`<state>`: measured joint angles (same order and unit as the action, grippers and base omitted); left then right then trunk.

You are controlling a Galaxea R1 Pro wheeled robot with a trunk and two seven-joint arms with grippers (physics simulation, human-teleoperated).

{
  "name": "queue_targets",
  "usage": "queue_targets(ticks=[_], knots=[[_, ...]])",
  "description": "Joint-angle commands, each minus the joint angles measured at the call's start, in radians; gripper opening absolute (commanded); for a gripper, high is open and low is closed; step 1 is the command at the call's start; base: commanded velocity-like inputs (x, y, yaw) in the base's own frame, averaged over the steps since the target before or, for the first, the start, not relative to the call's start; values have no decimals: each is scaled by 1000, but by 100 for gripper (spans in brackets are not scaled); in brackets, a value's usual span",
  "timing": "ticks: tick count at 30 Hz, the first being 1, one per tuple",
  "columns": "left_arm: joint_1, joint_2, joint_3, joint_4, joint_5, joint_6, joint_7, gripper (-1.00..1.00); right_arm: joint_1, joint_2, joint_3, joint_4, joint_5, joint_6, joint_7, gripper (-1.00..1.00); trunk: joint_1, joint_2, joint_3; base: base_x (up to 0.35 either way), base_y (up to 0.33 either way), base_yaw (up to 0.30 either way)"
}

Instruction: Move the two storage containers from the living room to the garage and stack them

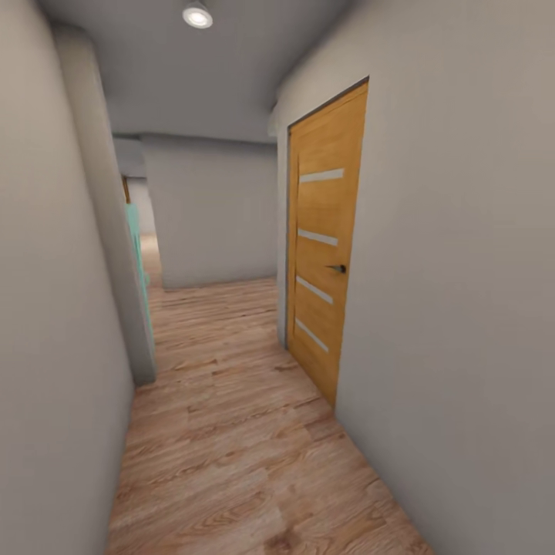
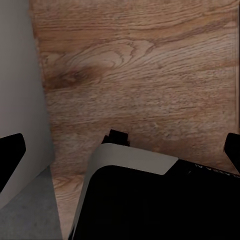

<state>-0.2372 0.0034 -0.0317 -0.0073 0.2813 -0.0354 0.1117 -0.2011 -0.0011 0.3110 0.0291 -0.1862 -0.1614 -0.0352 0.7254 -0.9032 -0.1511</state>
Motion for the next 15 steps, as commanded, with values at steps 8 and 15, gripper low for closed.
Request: queue_targets(ticks=[8,15], knots=[[-1,1,-4,1,9,-3,2,100,-1,0,10,3,-7,-7,-2,100,1,-1,-1,312,-41,163],[-1,0,-6,1,9,-4,2,100,-1,0,10,3,-6,-7,-1,100,1,-1,-1,315,-1,265]])
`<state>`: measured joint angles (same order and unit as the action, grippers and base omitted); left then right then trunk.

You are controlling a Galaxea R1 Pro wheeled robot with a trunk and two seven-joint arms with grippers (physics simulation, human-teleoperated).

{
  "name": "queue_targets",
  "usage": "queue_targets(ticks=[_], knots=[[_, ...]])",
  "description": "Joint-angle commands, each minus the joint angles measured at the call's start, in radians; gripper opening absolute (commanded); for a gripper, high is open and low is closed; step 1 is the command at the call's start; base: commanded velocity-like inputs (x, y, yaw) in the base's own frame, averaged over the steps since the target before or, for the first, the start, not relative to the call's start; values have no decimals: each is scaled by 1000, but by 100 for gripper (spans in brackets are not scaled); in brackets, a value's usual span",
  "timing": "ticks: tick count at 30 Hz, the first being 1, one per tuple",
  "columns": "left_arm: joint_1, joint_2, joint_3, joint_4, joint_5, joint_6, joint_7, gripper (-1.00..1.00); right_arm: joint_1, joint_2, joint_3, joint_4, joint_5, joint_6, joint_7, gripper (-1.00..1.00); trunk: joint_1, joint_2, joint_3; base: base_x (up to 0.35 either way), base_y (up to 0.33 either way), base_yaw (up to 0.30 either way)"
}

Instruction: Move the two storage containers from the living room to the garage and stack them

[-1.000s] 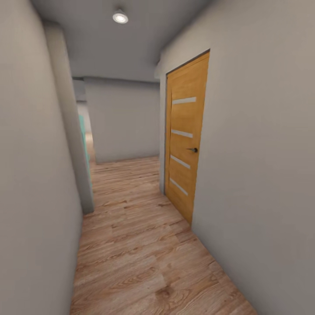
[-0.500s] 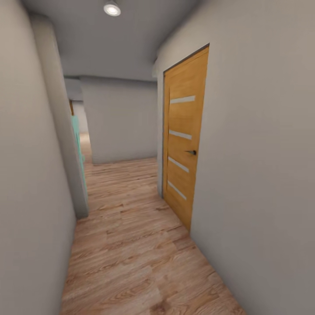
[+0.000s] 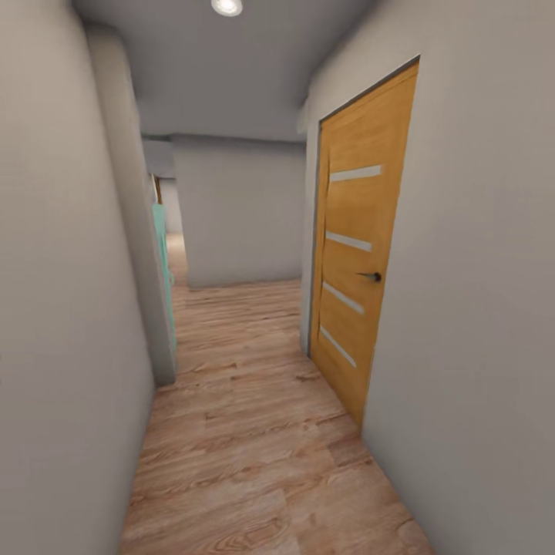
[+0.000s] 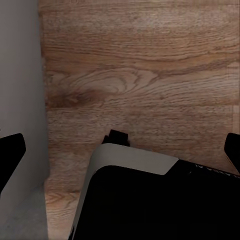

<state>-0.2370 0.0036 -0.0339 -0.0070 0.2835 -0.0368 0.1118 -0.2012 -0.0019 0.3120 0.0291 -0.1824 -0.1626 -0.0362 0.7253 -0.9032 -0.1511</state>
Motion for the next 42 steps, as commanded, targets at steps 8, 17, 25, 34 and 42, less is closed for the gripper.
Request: queue_targets(ticks=[8,17,25,34,42], knots=[[-1,-2,-3,1,6,-3,2,100,-1,0,9,3,-11,-6,0,100,1,-1,-1,315,0,267],[-1,-3,-3,1,6,-3,2,100,-1,-1,8,3,-13,-4,0,100,1,-1,-1,315,-9,111],[-1,-2,-4,1,6,-3,2,100,-1,-2,7,3,-13,-6,-1,100,1,-1,-1,312,-91,3],[-1,-2,-4,1,6,-3,2,100,-1,-3,10,3,-10,-5,-1,100,1,-1,-1,306,-120,0],[-1,-2,-4,1,6,-3,2,100,-1,-3,10,3,-9,-4,-1,100,1,-1,-1,306,-122,0]])
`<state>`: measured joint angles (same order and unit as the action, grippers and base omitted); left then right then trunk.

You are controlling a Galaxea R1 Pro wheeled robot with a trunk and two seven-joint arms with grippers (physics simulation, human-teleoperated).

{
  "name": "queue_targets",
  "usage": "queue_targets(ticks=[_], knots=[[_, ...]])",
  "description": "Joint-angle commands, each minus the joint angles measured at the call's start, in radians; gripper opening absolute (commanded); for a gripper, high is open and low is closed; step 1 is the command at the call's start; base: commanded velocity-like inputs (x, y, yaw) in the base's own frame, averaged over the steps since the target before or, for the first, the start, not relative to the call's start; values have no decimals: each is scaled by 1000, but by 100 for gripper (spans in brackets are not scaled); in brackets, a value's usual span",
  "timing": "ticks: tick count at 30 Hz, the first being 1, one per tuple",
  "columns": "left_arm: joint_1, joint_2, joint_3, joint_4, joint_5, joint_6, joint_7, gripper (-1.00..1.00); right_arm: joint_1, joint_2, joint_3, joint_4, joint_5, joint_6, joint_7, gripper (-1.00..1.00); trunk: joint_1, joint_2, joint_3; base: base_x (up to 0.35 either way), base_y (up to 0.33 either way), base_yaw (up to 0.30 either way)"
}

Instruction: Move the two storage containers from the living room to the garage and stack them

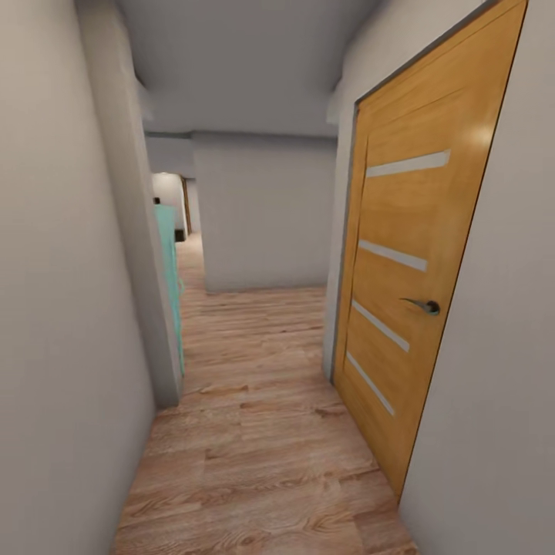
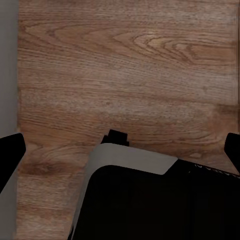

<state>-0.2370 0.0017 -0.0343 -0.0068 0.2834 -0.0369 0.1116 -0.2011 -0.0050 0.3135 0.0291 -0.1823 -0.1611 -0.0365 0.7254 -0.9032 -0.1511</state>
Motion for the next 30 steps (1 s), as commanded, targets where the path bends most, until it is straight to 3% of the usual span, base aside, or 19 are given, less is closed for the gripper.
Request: queue_targets(ticks=[1,11,30], knots=[[-1,0,-4,1,7,-3,2,100,-1,0,9,3,-9,-6,0,100,1,-1,-1,306,-122,0],[-1,1,-4,1,7,-3,2,100,-1,6,4,3,-13,-2,-1,100,1,-1,-1,306,-122,31],[-1,3,-3,1,8,-3,2,100,-1,4,6,3,-11,-6,0,100,1,-1,-1,306,-122,250]])
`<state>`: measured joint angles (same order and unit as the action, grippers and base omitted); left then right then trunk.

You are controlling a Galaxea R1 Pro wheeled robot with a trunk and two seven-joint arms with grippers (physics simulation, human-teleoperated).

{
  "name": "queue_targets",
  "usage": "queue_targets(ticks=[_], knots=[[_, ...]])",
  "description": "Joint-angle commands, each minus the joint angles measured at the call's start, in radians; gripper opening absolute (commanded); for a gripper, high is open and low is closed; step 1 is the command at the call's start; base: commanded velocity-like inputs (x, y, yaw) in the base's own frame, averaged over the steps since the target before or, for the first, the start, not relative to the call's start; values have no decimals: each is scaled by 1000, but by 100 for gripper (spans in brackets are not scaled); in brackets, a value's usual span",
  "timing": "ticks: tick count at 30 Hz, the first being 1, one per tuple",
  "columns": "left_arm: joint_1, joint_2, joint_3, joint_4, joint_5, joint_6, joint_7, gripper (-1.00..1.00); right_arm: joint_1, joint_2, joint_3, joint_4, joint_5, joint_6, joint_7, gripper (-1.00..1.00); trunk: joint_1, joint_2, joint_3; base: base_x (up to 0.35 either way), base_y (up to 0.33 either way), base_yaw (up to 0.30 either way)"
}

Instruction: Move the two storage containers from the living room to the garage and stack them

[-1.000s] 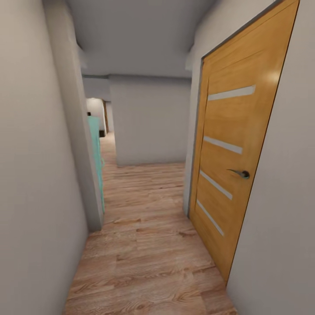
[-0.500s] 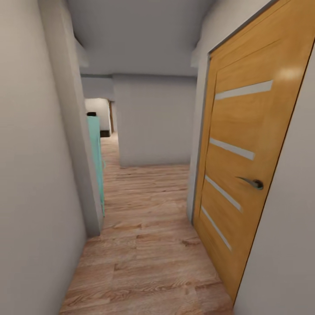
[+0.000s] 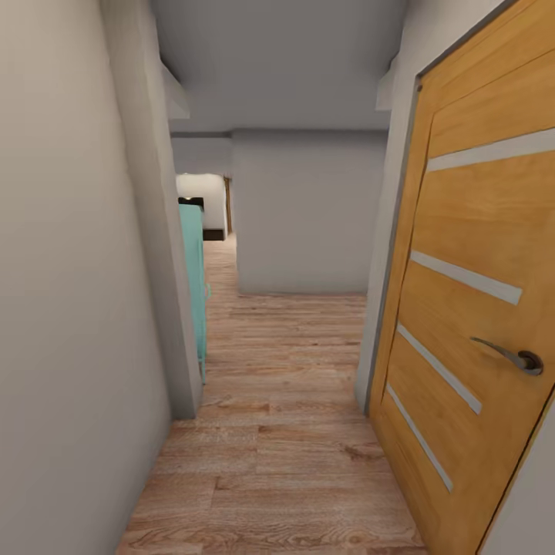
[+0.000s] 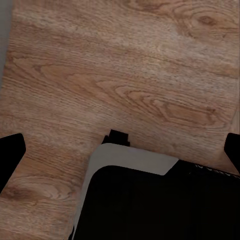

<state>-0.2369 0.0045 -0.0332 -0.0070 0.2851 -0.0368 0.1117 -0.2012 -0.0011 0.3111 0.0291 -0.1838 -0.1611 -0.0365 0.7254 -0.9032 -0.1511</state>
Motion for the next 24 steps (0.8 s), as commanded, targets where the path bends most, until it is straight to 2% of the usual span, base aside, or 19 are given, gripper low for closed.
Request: queue_targets(ticks=[1,9,24], knots=[[-1,0,-4,1,6,-3,2,100,-1,0,9,3,-9,-6,0,100,1,-1,-1,305,-117,91],[-1,0,-4,1,6,-3,2,100,-1,-3,11,3,-7,-7,0,100,1,-1,-1,306,-79,22],[-1,0,-4,1,6,4,2,100,-1,-4,13,3,-6,-6,0,100,1,-1,-1,318,-6,1]])
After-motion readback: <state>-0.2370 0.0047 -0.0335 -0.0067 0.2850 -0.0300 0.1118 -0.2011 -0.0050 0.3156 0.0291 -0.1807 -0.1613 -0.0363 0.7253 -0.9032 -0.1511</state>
